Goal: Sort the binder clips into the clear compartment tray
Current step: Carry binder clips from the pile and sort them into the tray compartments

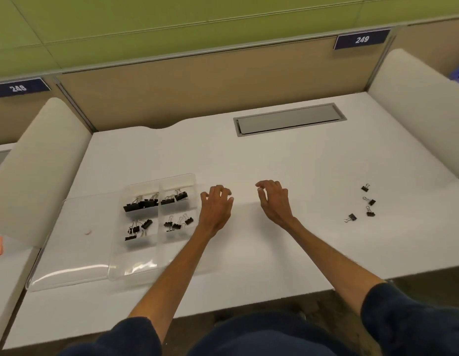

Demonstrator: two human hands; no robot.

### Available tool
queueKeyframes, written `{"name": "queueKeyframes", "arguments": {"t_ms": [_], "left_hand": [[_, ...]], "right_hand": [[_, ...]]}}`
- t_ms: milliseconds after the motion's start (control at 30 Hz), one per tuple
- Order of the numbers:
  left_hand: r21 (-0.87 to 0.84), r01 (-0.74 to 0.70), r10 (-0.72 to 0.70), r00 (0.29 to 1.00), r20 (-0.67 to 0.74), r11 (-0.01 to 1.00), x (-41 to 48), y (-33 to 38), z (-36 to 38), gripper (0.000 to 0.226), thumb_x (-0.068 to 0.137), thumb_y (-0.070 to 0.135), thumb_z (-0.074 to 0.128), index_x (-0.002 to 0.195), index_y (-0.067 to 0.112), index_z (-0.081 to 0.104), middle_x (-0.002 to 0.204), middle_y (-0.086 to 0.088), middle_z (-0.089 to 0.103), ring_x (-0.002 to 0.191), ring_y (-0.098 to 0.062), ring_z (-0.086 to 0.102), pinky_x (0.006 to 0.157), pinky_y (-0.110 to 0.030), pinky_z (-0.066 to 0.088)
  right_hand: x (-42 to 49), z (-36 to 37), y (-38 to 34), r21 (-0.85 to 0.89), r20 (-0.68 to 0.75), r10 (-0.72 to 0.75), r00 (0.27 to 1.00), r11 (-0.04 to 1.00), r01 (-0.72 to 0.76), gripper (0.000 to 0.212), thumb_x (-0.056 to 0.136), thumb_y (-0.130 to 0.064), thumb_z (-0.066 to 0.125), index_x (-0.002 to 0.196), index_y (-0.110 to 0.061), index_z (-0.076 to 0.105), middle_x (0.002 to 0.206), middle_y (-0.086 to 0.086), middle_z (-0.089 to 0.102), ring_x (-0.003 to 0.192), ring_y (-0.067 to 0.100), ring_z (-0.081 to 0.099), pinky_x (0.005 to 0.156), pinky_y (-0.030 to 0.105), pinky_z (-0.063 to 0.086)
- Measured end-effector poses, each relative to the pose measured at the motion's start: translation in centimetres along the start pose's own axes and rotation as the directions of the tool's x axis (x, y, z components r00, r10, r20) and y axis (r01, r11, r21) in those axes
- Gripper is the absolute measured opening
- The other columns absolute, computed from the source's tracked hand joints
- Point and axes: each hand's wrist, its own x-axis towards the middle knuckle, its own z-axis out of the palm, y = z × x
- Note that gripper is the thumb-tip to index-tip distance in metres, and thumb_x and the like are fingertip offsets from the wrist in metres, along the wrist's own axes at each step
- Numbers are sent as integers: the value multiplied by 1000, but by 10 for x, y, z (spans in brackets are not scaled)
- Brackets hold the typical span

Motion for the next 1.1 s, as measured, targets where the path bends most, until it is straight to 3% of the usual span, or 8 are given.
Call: {"name": "queueKeyframes", "arguments": {"t_ms": [133, 367, 533, 667, 900, 1100], "left_hand": [[62, -13, 12, 1000, 20, 998, 13, 34, 21, 16, 93, 29, 51, 101, 18, 59, 105, -2, 58, 103, -25, 53, 85, -45, 35], [-28, -83, 86, 989, 123, 996, 35, 104, 44, 21, 93, 31, 54, 104, 14, 60, 106, -4, 59, 102, -26, 55, 86, -46, 37], [-96, -164, 184, 946, 268, 982, 42, 163, 53, 33, 98, 42, 41, 115, 17, 55, 115, -2, 56, 110, -22, 50, 91, -40, 30], [-70, -226, 237, 925, 298, 972, 44, 208, 61, 49, 93, 59, 39, 110, 17, 56, 108, 0, 60, 103, -23, 54, 94, -44, 29], [-115, -257, 282, 897, 342, 959, 47, 269, 81, 66, 83, 76, 39, 107, 18, 60, 105, 0, 61, 98, -22, 56, 91, -44, 30], [-152, -318, 352, 831, 430, 936, 50, 298, 92, 59, 87, 66, 45, 119, 18, 56, 113, -3, 56, 108, -23, 51, 91, -42, 31]], "right_hand": [[-9, -29, 35, -24, -31, 63, 998, 998, -63, 21, 100, -21, 41, 110, -21, 59, 113, -8, 62, 107, 17, 50, 84, 36, 31], [-22, -83, 100, -6, -104, 217, 971, 976, -219, 21, 99, -22, 41, 112, -22, 58, 111, -5, 59, 109, 17, 49, 90, 38, 31], [-42, -114, 149, -14, -151, 303, 941, 951, -308, 22, 98, -19, 43, 113, -22, 58, 112, -3, 60, 110, 18, 50, 91, 41, 32], [-62, -132, 179, -35, -173, 360, 917, 928, -371, 23, 95, -17, 47, 116, -20, 57, 109, -1, 59, 113, 21, 49, 91, 43, 33], [-83, -162, 218, -157, -88, 398, 913, 900, -407, 35, 86, -21, 56, 121, -23, 53, 118, -1, 54, 112, 22, 49, 88, 42, 34], [-87, -173, 243, -237, 36, 412, 911, 889, -393, 36, 86, -21, 55, 122, -27, 55, 121, 0, 53, 118, 22, 45, 92, 43, 34]]}}
